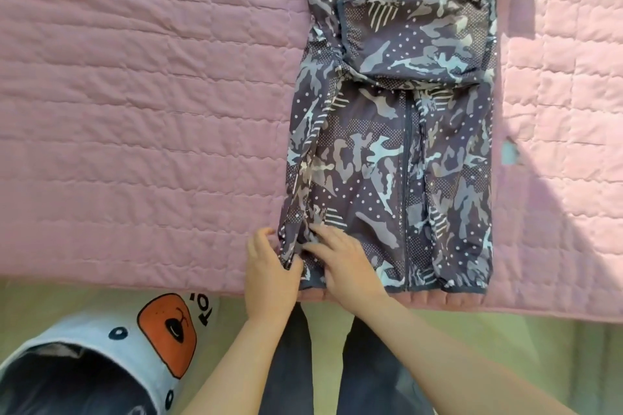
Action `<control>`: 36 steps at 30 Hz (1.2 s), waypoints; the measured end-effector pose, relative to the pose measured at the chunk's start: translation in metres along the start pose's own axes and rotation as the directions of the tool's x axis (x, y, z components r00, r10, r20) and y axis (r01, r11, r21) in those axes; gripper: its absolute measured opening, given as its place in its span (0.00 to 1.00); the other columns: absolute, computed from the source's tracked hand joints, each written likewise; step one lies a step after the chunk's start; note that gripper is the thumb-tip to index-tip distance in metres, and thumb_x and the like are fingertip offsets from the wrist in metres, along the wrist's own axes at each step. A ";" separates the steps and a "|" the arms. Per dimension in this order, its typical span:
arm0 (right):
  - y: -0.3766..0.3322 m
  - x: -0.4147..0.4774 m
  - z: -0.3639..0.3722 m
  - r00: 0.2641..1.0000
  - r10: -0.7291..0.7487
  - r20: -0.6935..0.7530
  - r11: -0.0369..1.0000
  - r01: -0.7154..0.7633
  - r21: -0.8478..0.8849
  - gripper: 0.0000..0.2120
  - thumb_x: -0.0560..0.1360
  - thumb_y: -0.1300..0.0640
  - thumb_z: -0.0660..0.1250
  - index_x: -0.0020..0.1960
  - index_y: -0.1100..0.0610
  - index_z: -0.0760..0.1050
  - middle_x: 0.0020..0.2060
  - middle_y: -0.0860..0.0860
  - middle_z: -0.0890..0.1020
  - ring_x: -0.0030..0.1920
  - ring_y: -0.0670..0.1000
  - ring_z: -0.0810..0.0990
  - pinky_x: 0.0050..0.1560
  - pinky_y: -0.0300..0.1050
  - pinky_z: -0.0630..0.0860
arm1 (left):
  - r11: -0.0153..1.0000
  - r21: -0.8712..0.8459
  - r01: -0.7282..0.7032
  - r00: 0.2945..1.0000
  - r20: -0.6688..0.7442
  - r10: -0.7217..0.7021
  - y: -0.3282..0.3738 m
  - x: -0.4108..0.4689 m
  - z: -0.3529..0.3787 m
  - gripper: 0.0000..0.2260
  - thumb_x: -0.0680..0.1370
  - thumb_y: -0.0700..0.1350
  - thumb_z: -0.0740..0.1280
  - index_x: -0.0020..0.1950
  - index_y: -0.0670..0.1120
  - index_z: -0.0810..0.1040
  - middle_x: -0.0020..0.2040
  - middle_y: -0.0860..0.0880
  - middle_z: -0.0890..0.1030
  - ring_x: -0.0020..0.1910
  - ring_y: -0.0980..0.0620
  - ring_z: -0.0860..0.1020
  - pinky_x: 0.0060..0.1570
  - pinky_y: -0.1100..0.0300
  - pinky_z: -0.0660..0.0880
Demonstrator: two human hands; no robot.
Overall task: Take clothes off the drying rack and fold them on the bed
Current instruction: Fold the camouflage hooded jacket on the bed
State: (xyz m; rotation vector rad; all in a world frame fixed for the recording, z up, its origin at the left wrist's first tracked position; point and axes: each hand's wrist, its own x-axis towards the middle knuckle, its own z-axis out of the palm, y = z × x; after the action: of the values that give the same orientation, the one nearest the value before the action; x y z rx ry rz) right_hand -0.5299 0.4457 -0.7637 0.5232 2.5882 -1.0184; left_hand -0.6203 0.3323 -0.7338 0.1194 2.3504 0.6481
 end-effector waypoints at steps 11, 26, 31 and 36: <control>-0.027 0.057 -0.061 0.878 0.439 0.189 0.440 -0.394 0.807 0.22 0.72 0.42 0.71 0.62 0.49 0.75 0.56 0.42 0.81 0.55 0.39 0.78 0.52 0.30 0.72 | 0.835 0.263 -0.483 0.872 0.232 0.431 0.005 -0.050 0.019 0.28 0.67 0.32 0.71 0.66 0.45 0.71 0.54 0.48 0.73 0.38 0.51 0.78 0.31 0.60 0.73; 0.009 0.052 -0.069 0.822 0.568 0.045 0.635 -0.473 0.611 0.11 0.75 0.52 0.70 0.52 0.53 0.70 0.40 0.41 0.76 0.41 0.43 0.76 0.40 0.33 0.70 | 0.725 0.356 -0.589 0.804 0.173 0.568 0.081 0.073 0.008 0.26 0.78 0.38 0.61 0.76 0.47 0.61 0.79 0.50 0.56 0.77 0.49 0.55 0.74 0.48 0.57; 0.036 0.089 -0.081 0.706 0.694 0.141 0.466 -0.590 0.660 0.11 0.80 0.55 0.62 0.39 0.55 0.70 0.37 0.54 0.78 0.37 0.53 0.78 0.36 0.45 0.74 | 0.511 0.476 -0.716 0.693 0.392 0.605 0.116 0.119 0.013 0.29 0.81 0.44 0.57 0.79 0.53 0.48 0.80 0.53 0.47 0.79 0.51 0.45 0.75 0.49 0.45; 0.043 0.057 -0.071 0.479 0.542 0.691 0.364 -0.875 0.320 0.15 0.77 0.57 0.68 0.60 0.62 0.71 0.56 0.58 0.79 0.55 0.57 0.80 0.52 0.54 0.81 | 0.436 0.590 -0.680 0.727 0.460 0.510 0.132 0.143 0.007 0.40 0.72 0.65 0.66 0.79 0.58 0.50 0.79 0.50 0.48 0.78 0.44 0.46 0.74 0.41 0.46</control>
State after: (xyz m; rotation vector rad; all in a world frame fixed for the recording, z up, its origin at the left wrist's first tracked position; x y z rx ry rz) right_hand -0.5721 0.5366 -0.7625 1.2816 1.1724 -1.4004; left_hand -0.7355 0.4867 -0.7602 1.3984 2.1619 -0.0859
